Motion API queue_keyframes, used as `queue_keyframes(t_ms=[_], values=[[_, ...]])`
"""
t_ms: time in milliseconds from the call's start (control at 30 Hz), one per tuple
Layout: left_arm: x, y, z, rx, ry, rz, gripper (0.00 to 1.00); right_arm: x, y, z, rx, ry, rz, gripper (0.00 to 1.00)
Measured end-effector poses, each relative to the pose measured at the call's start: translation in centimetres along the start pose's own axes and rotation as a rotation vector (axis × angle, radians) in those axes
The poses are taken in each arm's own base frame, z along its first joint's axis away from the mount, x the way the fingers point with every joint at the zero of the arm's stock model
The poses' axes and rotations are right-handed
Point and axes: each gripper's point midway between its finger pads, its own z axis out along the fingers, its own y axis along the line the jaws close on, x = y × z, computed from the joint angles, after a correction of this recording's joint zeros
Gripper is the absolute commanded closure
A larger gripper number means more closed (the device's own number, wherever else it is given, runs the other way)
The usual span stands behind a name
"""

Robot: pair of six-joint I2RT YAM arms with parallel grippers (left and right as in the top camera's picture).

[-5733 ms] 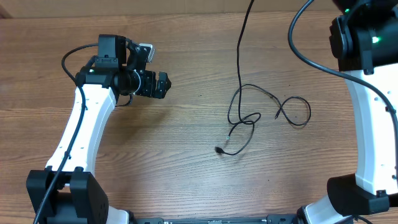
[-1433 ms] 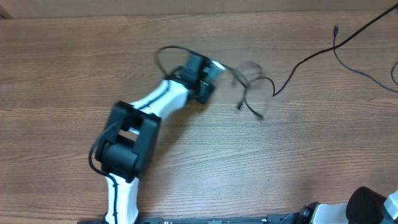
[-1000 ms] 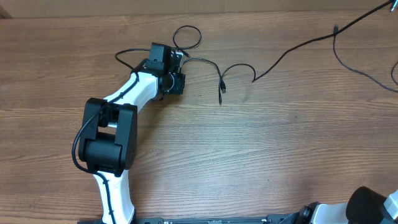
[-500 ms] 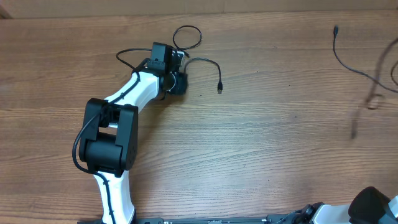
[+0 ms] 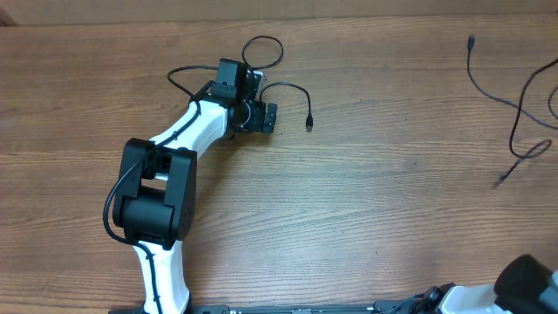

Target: Untangle cables

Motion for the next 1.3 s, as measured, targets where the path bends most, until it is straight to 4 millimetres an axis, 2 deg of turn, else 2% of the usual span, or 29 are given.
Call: queue_keyframes(t_ms=[200, 300, 333, 367, 633, 700, 800, 867, 900, 933, 967, 1033, 1133, 1300], values=[[0.0, 0.0, 0.0, 0.0, 0.0, 0.0, 0.0, 2.8, -7.9, 3.4, 0.196, 0.089, -0.023, 0.96], [0.0, 0.0, 0.0, 0.0, 0.0, 0.0, 0.0, 4.5, -11.8, 4.4, 0.299, 0.141, -0.029, 0.96], [0.0, 0.0, 0.0, 0.0, 0.0, 0.0, 0.01, 5.7, -14.4, 4.9, 0.379, 0.175, -0.042, 0.96], [0.0, 0.0, 0.0, 0.0, 0.0, 0.0, 0.0, 5.9, -14.9, 4.9, 0.393, 0.182, -0.044, 0.96], [0.0, 0.0, 0.0, 0.0, 0.0, 0.0, 0.0, 10.2, -25.4, 4.7, 0.752, 0.311, -0.071, 0.96], [0.0, 0.0, 0.0, 0.0, 0.0, 0.0, 0.0, 11.8, -28.2, 4.6, 0.834, 0.358, -0.068, 0.96], [0.0, 0.0, 0.0, 0.0, 0.0, 0.0, 0.0, 13.9, -31.5, 4.5, 0.928, 0.417, -0.067, 0.96], [0.0, 0.0, 0.0, 0.0, 0.0, 0.0, 0.0, 14.9, -32.8, 4.5, 0.961, 0.443, -0.066, 0.96], [0.0, 0.0, 0.0, 0.0, 0.0, 0.0, 0.0, 15.2, -33.3, 4.4, 0.973, 0.452, -0.065, 0.94], [0.0, 0.0, 0.0, 0.0, 0.0, 0.0, 0.0, 15.4, -33.7, 4.3, 0.984, 0.458, -0.064, 0.77], [0.0, 0.0, 0.0, 0.0, 0.0, 0.0, 0.0, 15.6, -34.1, 4.2, 0.993, 0.464, -0.063, 0.44], [0.0, 0.0, 0.0, 0.0, 0.0, 0.0, 0.0, 15.6, -34.9, 3.7, 1.015, 0.468, -0.057, 0.3], [0.0, 0.0, 0.0, 0.0, 0.0, 0.0, 0.0, 15.3, -35.4, 3.1, 1.03, 0.461, -0.046, 0.18], [0.0, 0.0, 0.0, 0.0, 0.0, 0.0, 0.0, 15.6, -35.3, 3.2, 0.986, 0.478, -0.022, 0.16]])
